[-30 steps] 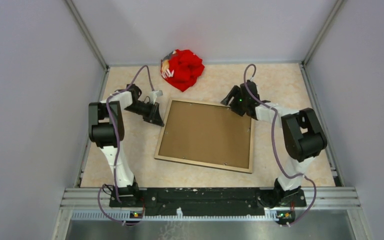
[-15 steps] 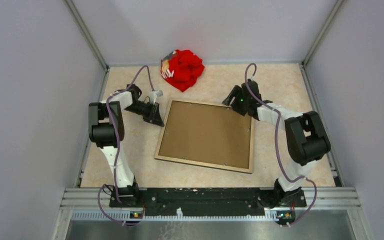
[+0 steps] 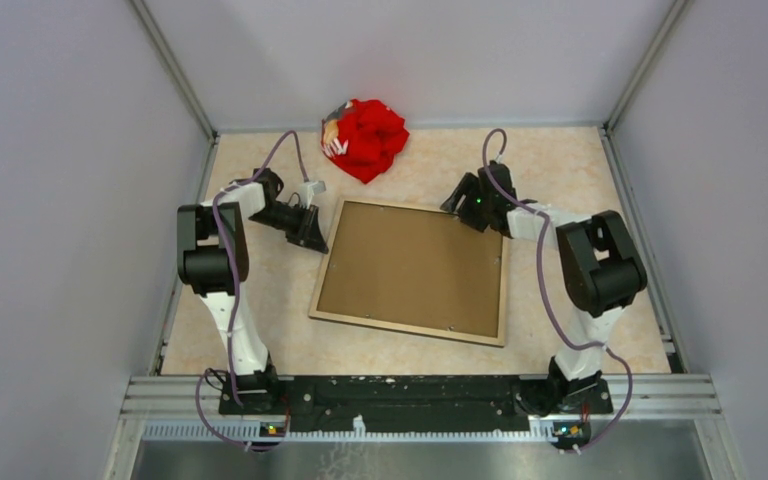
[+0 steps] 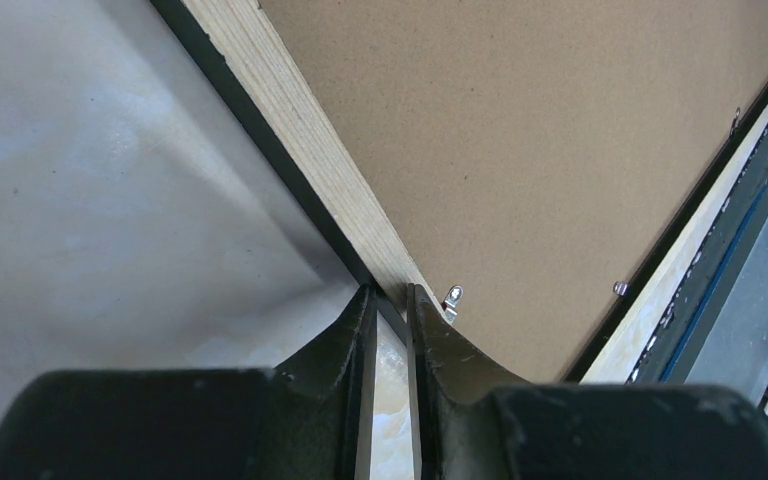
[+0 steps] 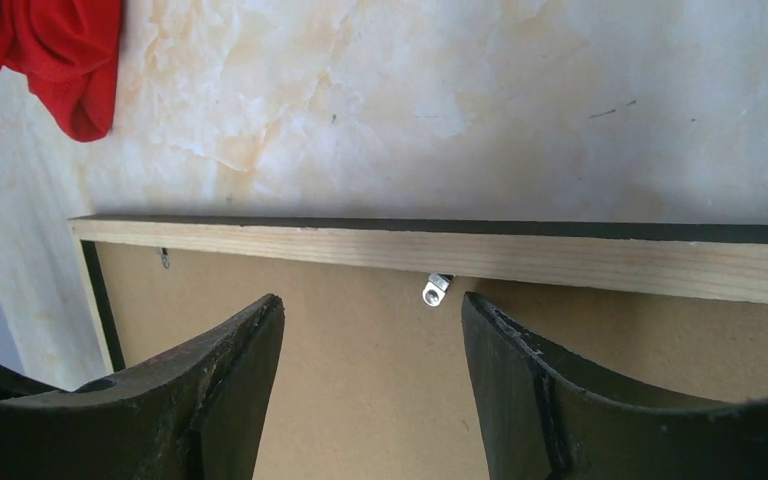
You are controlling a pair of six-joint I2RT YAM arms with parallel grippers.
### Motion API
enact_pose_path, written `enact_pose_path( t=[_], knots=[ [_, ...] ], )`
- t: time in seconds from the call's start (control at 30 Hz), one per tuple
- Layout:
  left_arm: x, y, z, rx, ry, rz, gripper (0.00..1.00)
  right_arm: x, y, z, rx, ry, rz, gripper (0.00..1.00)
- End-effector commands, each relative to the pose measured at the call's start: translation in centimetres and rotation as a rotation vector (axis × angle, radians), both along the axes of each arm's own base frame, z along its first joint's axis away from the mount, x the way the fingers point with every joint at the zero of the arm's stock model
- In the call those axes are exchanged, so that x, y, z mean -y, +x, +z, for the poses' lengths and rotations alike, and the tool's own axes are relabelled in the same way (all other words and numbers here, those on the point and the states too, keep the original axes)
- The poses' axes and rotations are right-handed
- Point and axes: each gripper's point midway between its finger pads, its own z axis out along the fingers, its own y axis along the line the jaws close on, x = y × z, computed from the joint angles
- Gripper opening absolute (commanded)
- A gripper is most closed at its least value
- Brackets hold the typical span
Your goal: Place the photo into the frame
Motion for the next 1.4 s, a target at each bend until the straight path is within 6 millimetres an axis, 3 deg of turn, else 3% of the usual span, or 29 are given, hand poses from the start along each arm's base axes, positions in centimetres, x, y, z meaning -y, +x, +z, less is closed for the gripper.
enact_pose_path(
  t=[0.0, 0.77, 0.87, 0.97, 1.07, 1.17, 1.37],
  knots=[
    [-0.2, -0.6, -0.6, 0.015, 0.051, -0.042, 0.21, -0.6, 0.7, -0.5, -0.006, 0.023, -0.001, 0.66],
    [-0.3, -0.9, -0.9, 0.013, 0.052, -0.049, 0.21, -1.1, 1.3, -1.1, -0.008, 0.046, -0.002, 0.64],
    [-0.3, -0.9, -0.9, 0.010, 0.053, -0.049, 0.21, -1.1, 1.3, -0.1, 0.011, 0.033, 0.012, 0.64],
    [-0.3, -0.9, -0.9, 0.010, 0.056, -0.047, 0.21, -0.3, 0.9, 2.9, 0.066, -0.011, 0.028, 0.65],
    [-0.3, -0.9, -0.9, 0.012, 0.057, -0.047, 0.21, 1.0, -1.5, 5.5, 0.076, -0.068, 0.038, 0.66],
    [-0.2, -0.9, -0.9, 0.010, 0.053, -0.045, 0.21, 1.9, -4.8, 6.5, 0.065, -0.141, 0.062, 0.67],
    [-0.2, -1.0, -0.8, 0.011, 0.049, -0.043, 0.21, 4.8, -10.1, 4.3, -0.037, -0.303, 0.078, 0.67]
  ],
)
